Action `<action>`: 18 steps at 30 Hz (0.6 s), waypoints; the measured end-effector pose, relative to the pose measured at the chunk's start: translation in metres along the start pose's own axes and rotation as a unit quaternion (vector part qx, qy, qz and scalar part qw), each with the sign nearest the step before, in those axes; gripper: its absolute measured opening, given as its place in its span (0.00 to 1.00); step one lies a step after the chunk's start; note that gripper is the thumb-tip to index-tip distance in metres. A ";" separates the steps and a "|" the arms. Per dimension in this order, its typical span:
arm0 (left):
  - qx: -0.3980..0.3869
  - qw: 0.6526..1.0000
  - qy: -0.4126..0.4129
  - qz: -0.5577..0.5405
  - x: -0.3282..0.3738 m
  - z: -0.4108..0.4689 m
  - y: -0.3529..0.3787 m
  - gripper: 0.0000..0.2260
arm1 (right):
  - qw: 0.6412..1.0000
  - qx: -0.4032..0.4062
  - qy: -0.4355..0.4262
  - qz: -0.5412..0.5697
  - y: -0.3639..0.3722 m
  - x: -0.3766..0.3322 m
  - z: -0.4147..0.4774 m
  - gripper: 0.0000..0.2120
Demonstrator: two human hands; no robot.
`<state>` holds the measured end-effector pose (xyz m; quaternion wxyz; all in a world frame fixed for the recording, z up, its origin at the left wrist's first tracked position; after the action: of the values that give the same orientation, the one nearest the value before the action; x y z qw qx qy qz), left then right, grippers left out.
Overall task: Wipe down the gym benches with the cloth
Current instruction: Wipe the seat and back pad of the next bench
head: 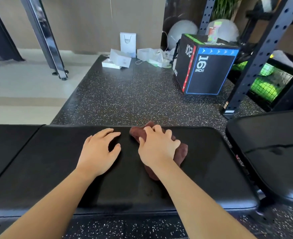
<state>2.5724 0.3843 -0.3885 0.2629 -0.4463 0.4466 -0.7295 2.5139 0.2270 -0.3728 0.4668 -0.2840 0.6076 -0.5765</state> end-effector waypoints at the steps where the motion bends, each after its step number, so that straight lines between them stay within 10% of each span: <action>1: 0.000 1.000 -0.002 -0.003 0.000 0.000 -0.001 0.18 | 1.000 -0.005 -0.002 0.006 -0.001 0.000 -0.003 0.16; 18: -0.050 0.998 0.034 0.006 -0.004 -0.023 -0.001 0.18 | 0.999 0.010 -0.027 0.038 -0.004 -0.016 -0.085 0.14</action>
<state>2.5535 0.3973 -0.3937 0.2290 -0.4313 0.4941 -0.7193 2.4434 0.2777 -0.3731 0.5072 -0.2716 0.5992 -0.5568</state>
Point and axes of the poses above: each hand's wrist, its own z-axis towards the middle knuckle, its own y-axis out of the palm, x = y × z, the point moved 6 cm from there along z, towards the middle knuckle
